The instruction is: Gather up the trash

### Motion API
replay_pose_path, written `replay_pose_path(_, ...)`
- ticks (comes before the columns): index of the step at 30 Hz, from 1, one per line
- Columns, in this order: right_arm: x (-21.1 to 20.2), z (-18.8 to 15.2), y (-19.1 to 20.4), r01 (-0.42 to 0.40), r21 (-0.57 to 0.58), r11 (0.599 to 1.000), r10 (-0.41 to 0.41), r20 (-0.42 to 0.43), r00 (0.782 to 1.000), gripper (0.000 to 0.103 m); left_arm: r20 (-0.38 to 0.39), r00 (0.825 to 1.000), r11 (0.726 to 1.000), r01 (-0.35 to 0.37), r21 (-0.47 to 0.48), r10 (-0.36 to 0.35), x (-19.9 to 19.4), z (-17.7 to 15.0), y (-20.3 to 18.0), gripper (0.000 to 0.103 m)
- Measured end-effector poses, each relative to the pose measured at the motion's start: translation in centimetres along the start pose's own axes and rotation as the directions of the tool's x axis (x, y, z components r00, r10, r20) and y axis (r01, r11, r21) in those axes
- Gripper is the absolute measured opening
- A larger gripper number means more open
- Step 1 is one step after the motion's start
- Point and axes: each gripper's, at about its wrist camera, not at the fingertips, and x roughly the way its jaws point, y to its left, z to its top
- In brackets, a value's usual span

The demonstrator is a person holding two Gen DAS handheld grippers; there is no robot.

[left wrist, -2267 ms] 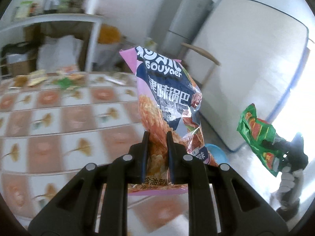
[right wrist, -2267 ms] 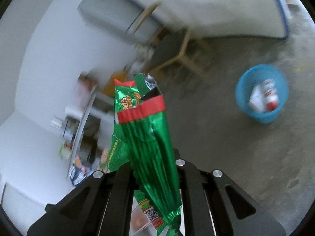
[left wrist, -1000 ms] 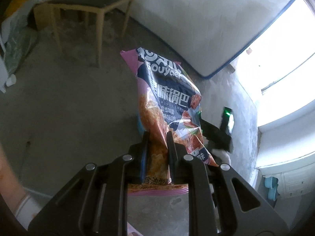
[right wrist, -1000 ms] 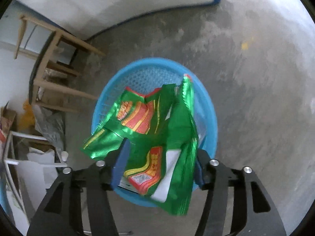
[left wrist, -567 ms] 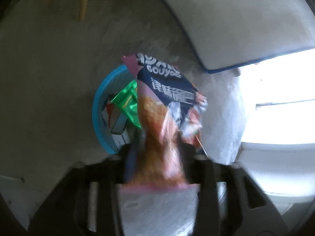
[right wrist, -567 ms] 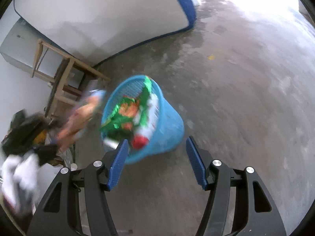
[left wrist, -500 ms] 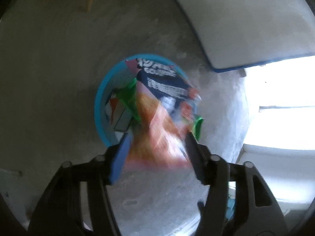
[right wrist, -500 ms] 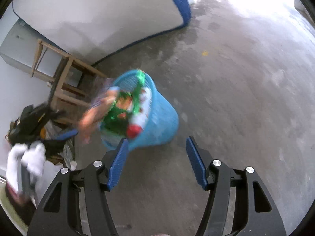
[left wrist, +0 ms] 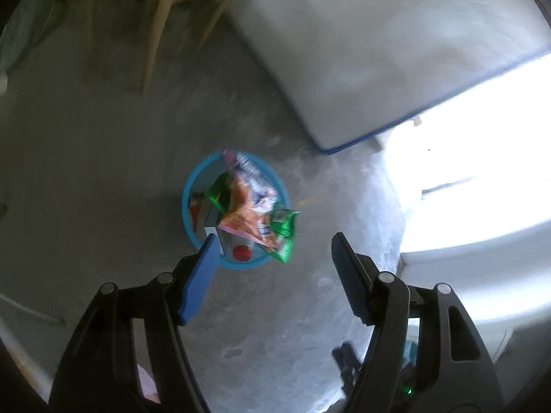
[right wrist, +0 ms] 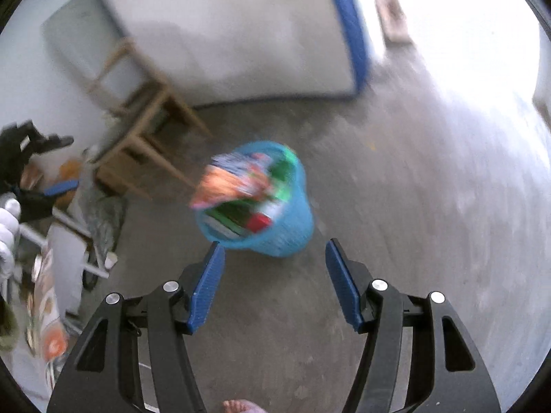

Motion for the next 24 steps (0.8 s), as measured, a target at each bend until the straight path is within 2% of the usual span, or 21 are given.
replay_pose_path(1,-0.8,0.2,1.3,-0.012,-0.037,0.999,0.013,0.021,1.000,0.060,0.022,1.000,0.999,0.011,0.038,-0.012,-3.2,-1.4,-0.6,0.063)
replay_pose_path(3,-3.8,0.2,5.4,-0.031,-0.159,0.987,0.045,0.089,0.995,0.068,0.061,0.998,0.994,0.023,0.103,-0.030,-7.4,-3.5,-1.1,0.067)
replay_pose_path(5,-6.7,-0.4,8.7,-0.062,-0.261,0.963,0.104,0.150,0.983,0.079,0.150,0.989,0.982,-0.039,0.185,0.011,-12.7,-7.0,-1.2,0.074)
replay_pose_path(7,-9.0,-1.5,11.6,-0.093,-0.349,0.933,0.164,0.179,0.970,0.095,0.274,0.958,0.961,-0.149,0.232,0.083,-17.2,-10.8,-1.0,0.083)
replay_pose_path(9,-10.8,-2.8,14.1,-0.117,-0.416,0.902,0.212,0.189,0.959,0.096,0.387,0.907,0.941,-0.262,0.214,0.165,-21.4,-15.4,0.2,0.088)
replay_pose_path(10,-11.8,-3.7,15.3,-0.129,-0.449,0.884,0.233,0.184,0.955,0.096,0.418,0.887,0.937,-0.297,0.185,0.199,-22.9,-17.3,1.0,0.090)
replay_pose_path(11,-12.7,-4.6,16.3,-0.145,-0.479,0.866,0.257,0.176,0.950,0.096,0.447,0.858,0.930,-0.343,0.132,0.253,-24.7,-19.9,2.2,0.091)
replay_pose_path(12,-13.4,-5.3,17.0,-0.158,-0.500,0.852,0.277,0.172,0.945,0.096,0.464,0.836,0.924,-0.373,0.087,0.294,-25.9,-21.6,3.0,0.092)
replay_pose_path(13,-14.6,-6.3,18.0,-0.177,-0.524,0.833,0.306,0.169,0.937,0.096,0.480,0.803,0.912,-0.410,0.014,0.354,-27.3,-24.1,4.2,0.092)
replay_pose_path(16,-16.8,-8.5,19.9,-0.213,-0.575,0.790,0.356,0.148,0.923,0.096,0.492,0.735,0.875,-0.465,-0.134,0.466,-30.2,-28.5,6.6,0.094)
replay_pose_path(17,-17.3,-9.5,20.8,-0.226,-0.598,0.769,0.368,0.126,0.921,0.096,0.499,0.697,0.849,-0.492,-0.190,0.516,-31.1,-30.3,7.2,0.094)
replay_pose_path(18,-17.8,-10.2,21.6,-0.229,-0.623,0.748,0.371,0.107,0.922,0.096,0.505,0.670,0.833,-0.507,-0.223,0.543,-31.8,-31.4,7.7,0.094)
replay_pose_path(20,-18.4,-11.7,23.2,-0.249,-0.671,0.699,0.384,0.058,0.921,0.096,0.524,0.600,0.789,-0.540,-0.292,0.604,-32.8,-33.6,8.4,0.094)
replay_pose_path(22,-19.1,-12.9,24.4,-0.246,-0.704,0.666,0.376,0.033,0.926,0.096,0.524,0.580,0.773,-0.556,-0.305,0.623,-32.9,-35.0,8.8,0.094)
replay_pose_path(24,-19.6,-14.2,25.4,-0.225,-0.737,0.637,0.361,0.027,0.932,0.096,0.511,0.572,0.755,-0.590,-0.287,0.642,-32.8,-36.1,9.2,0.094)
